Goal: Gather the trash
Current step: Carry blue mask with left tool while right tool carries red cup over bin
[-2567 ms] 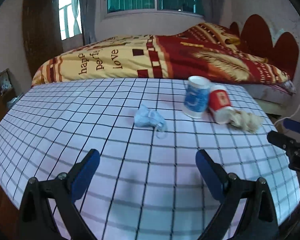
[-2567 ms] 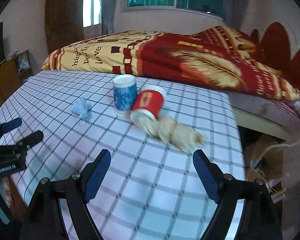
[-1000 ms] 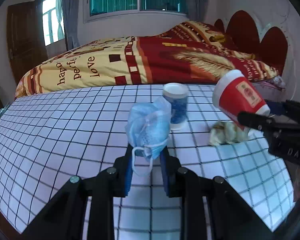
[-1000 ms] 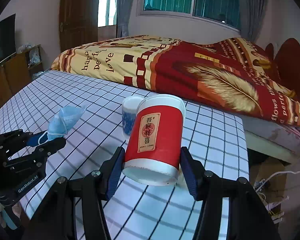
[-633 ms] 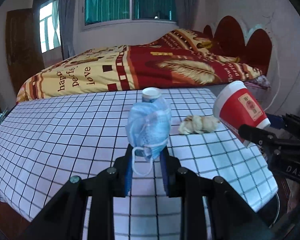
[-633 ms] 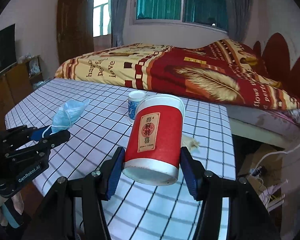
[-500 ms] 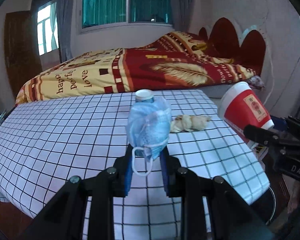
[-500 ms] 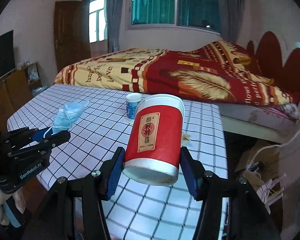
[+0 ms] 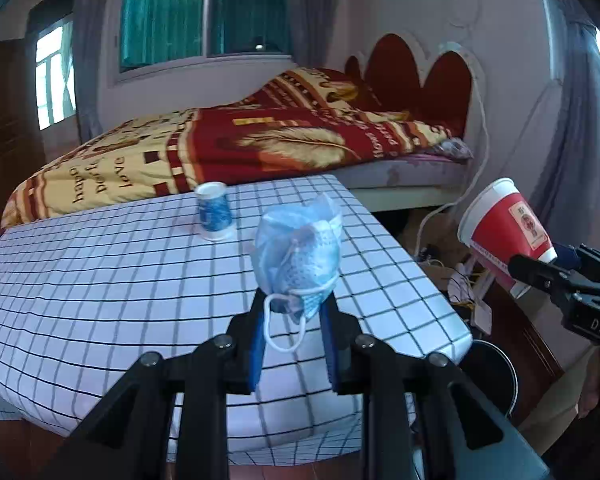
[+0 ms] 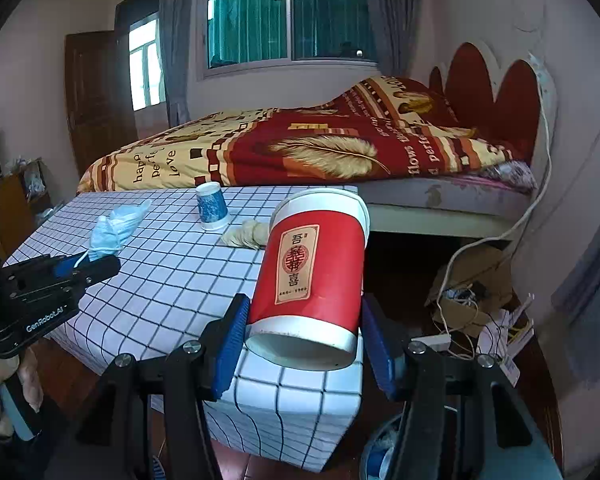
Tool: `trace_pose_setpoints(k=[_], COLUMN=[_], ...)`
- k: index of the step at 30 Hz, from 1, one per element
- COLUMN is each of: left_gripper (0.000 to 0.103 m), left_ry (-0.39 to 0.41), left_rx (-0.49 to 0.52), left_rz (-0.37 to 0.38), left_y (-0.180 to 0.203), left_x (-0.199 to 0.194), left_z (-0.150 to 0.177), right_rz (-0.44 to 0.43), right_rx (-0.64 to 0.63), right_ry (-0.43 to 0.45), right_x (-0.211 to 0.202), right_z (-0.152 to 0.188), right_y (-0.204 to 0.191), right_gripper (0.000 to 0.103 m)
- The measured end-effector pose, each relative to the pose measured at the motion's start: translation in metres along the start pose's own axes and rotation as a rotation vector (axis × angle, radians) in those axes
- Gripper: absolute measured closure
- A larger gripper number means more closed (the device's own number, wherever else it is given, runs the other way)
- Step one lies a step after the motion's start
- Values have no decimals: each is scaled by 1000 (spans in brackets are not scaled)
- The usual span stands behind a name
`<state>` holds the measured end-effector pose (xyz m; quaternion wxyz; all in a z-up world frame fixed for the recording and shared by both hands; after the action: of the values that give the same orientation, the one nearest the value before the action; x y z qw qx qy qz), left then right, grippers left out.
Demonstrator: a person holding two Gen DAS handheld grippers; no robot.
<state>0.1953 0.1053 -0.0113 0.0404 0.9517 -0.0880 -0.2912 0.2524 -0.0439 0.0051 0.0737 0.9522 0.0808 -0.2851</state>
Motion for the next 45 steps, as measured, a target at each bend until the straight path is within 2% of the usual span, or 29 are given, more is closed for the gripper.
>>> trace_pose_setpoints(k=[10, 29, 45], left_gripper=[77, 77, 77], left_ry=[-56, -143, -288], left_rx=[46, 150, 251], left_rz=[92, 228, 334], left_y=[59, 149, 225], left_x=[24, 52, 88], left_z=[19, 49, 111], right_rz=[74, 209, 272], right_rx=[35, 101, 160], right_ry=[-44, -90, -214], right_x=[-11, -35, -25], right_z=[48, 107, 189], right_y=[52, 136, 196], right_gripper=[45, 45, 45])
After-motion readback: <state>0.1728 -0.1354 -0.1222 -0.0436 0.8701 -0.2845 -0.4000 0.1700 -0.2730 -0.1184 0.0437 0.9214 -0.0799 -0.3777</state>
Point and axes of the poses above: each gripper's, at about its wrist camera, not at the fingertips, and x roughly the way its jaws point, y to its right, z to its underside, the point moved 10 cm from there along x, roughly the way its jaws point, and after that the axes turned 9 degrees about z, right-handed, at the moved point
